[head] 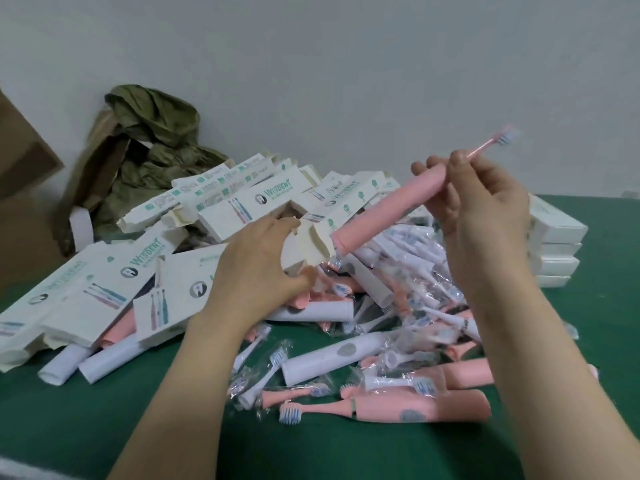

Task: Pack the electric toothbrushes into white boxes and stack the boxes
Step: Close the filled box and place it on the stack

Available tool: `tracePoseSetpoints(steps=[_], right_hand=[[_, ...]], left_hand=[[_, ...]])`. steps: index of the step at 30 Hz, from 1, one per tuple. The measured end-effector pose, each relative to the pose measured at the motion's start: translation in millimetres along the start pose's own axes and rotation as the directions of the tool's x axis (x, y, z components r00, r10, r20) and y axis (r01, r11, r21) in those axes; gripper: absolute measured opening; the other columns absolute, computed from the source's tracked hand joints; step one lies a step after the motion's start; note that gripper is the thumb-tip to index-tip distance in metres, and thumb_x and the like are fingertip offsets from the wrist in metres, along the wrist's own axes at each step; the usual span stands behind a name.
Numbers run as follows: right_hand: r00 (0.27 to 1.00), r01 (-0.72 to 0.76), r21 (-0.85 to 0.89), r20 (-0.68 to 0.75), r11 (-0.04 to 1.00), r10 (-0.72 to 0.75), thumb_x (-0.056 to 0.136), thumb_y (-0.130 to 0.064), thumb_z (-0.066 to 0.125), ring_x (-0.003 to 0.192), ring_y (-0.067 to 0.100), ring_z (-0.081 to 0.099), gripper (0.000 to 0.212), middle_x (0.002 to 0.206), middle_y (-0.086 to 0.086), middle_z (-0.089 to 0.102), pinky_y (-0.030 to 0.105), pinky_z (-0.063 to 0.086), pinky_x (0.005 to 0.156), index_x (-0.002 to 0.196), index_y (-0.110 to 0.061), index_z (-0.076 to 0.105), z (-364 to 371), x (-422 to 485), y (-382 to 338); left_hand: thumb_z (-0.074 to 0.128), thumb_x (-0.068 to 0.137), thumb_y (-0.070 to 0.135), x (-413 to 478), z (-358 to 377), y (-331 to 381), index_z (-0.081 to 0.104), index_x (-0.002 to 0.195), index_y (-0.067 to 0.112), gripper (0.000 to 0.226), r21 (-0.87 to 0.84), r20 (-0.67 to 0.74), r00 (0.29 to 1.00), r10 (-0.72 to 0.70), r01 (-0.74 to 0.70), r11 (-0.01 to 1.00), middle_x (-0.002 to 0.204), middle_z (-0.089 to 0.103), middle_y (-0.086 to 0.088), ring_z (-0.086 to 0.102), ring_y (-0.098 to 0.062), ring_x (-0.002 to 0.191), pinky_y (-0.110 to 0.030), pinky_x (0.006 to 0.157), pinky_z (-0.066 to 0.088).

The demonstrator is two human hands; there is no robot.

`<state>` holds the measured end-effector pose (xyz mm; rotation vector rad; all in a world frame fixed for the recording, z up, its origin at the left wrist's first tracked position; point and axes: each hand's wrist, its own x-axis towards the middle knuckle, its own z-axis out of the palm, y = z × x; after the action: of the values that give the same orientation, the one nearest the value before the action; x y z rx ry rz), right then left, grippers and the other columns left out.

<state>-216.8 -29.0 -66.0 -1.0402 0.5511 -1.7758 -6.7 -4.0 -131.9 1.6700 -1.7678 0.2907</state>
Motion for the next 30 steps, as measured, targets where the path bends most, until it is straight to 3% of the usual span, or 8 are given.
tracePoseSetpoints(steps=[5,10,14,17,21,25,27,30], right_hand=[[0.997,0.037,0.040,-0.073,0.999,-0.034,0.096,-0.006,0.051,0.088,0.017,0.070,0.001,0.085,0.005,0.069,0.026,0.057,0.076,0.096,-0.006,0.052,14.0,-8.8,23.8],[0.982,0.127,-0.243,-0.105,0.962,-0.156,0.097,-0.012,0.052,0.093,0.020,0.069,0.008,0.100,0.012,0.066,0.034,0.056,0.080,0.094,-0.019,0.051,4.3,-0.2,39.2],[0.960,0.202,-0.547,-0.054,0.812,-0.275,0.097,-0.016,0.052,0.084,0.001,0.065,0.006,0.102,0.005,0.066,0.021,0.054,0.076,0.097,-0.022,0.050,-21.1,11.7,41.8],[0.976,0.185,-0.681,0.044,0.709,-0.213,0.098,-0.020,0.049,0.085,-0.005,0.059,0.008,0.100,-0.002,0.063,0.009,0.047,0.073,0.105,-0.018,0.048,-30.7,6.4,55.5],[0.984,0.151,-0.611,0.169,0.777,-0.059,0.093,-0.013,0.056,0.090,0.003,0.060,0.024,0.100,-0.007,0.061,0.015,0.051,0.074,0.105,-0.029,0.044,-30.6,-3.3,59.9],[0.917,0.062,-0.695,0.323,0.717,0.234,0.089,-0.012,0.062,0.094,0.003,0.062,0.047,0.102,-0.013,0.060,0.014,0.054,0.068,0.120,-0.027,0.031,-28.5,-12.9,70.8],[0.894,-0.015,-0.727,0.298,0.686,0.335,0.092,-0.015,0.060,0.092,0.009,0.063,0.037,0.103,-0.007,0.062,0.023,0.057,0.070,0.116,-0.021,0.033,-27.1,-16.7,76.3],[0.915,0.026,-0.776,0.272,0.630,0.297,0.093,-0.026,0.058,0.090,0.016,0.063,0.021,0.099,0.004,0.062,0.024,0.055,0.070,0.102,-0.017,0.042,-24.2,-14.8,71.0]], left_hand=[[0.060,0.066,0.046,-3.7,-2.6,1.4,0.052,0.131,0.024,0.068,-0.106,-0.006,1.000,-0.020,0.019,0.994,0.125,0.053,0.005,0.046,-0.016,0.116,-0.030,0.091,0.037],[0.065,0.072,0.044,-3.1,-0.1,1.2,0.049,0.134,0.024,0.067,-0.073,-0.006,0.999,-0.037,0.036,0.997,0.129,0.051,0.003,0.043,-0.017,0.119,-0.029,0.090,0.034],[0.065,0.072,0.040,-0.8,-0.3,-4.1,0.048,0.135,0.021,0.068,-0.030,-0.048,0.993,-0.104,0.102,0.994,0.126,0.053,-0.003,0.045,-0.022,0.115,-0.032,0.087,0.034],[0.067,0.072,0.040,-1.6,1.0,-5.1,0.048,0.135,0.022,0.069,-0.034,-0.035,0.993,-0.116,0.115,0.993,0.127,0.053,-0.004,0.045,-0.023,0.115,-0.033,0.089,0.035],[0.068,0.072,0.038,-3.6,3.3,-3.6,0.049,0.135,0.021,0.068,-0.051,-0.030,0.992,-0.119,0.118,0.992,0.128,0.053,-0.004,0.045,-0.024,0.117,-0.036,0.092,0.036],[0.066,0.072,0.039,-4.9,3.3,-2.7,0.049,0.135,0.021,0.068,-0.054,-0.015,0.993,-0.115,0.114,0.992,0.127,0.053,-0.004,0.044,-0.023,0.117,-0.036,0.091,0.036],[0.067,0.072,0.039,-4.7,2.7,-2.9,0.050,0.134,0.022,0.067,-0.065,-0.021,0.994,-0.109,0.107,0.992,0.127,0.053,-0.003,0.045,-0.023,0.116,-0.034,0.089,0.035],[0.069,0.073,0.037,-4.8,2.0,-1.5,0.050,0.134,0.022,0.066,-0.083,-0.029,0.995,-0.097,0.095,0.992,0.128,0.054,-0.002,0.045,-0.022,0.117,-0.034,0.091,0.036]])
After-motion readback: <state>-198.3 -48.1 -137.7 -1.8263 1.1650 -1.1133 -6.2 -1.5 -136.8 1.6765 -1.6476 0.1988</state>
